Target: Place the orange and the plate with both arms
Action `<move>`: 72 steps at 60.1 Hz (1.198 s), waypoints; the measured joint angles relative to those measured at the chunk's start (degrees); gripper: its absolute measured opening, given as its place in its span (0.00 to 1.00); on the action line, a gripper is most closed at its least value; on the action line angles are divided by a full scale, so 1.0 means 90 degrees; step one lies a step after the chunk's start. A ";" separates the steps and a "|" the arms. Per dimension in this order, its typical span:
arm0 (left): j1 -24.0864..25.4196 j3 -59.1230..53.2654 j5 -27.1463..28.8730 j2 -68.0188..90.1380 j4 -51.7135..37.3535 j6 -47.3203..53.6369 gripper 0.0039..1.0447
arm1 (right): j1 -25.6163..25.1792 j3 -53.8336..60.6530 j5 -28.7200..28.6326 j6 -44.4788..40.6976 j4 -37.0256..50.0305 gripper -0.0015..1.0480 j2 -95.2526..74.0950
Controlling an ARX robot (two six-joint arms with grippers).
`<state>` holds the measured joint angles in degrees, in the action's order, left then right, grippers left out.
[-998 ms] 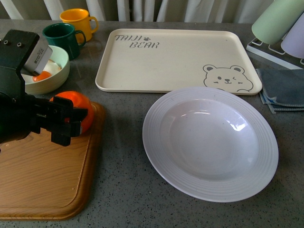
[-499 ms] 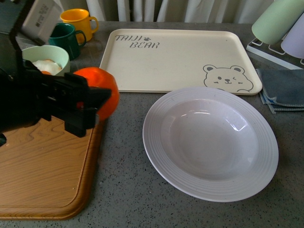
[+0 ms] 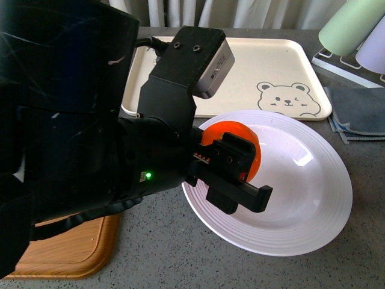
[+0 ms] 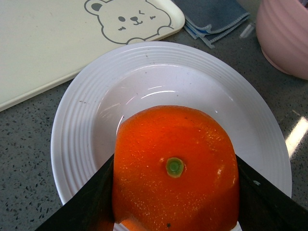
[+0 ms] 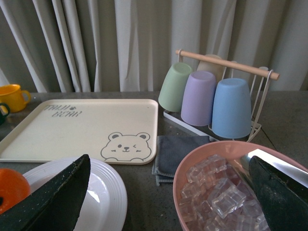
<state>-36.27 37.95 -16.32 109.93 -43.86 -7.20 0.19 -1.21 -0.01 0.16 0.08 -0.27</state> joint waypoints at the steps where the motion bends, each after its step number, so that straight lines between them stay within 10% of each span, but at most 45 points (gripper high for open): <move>1: -0.0015 0.0034 0.0002 0.0039 0.0002 0.0000 0.52 | 0.0000 0.0000 0.0000 0.0000 0.0000 0.91 0.0000; 20: -0.0279 0.0505 0.0243 0.0656 0.0036 -0.0073 0.52 | 0.0000 0.0000 0.0000 0.0000 0.0000 0.91 0.0000; 36: -0.0374 0.0559 0.0294 0.0702 -0.0022 -0.0236 0.93 | 0.0000 0.0000 0.0000 0.0000 0.0000 0.91 0.0000; 47: -0.0250 0.0255 0.0430 0.0374 -0.0265 -0.0413 0.92 | 0.0000 0.0000 0.0000 0.0000 0.0000 0.91 0.0000; 72: 0.1916 -0.1559 -0.0338 -0.2591 -0.0413 -0.0614 0.92 | 0.0000 0.0000 0.0000 0.0000 0.0000 0.91 0.0000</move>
<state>-19.03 23.92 -19.35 86.61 -47.57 -12.73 0.19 -1.21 -0.01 0.16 0.08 -0.27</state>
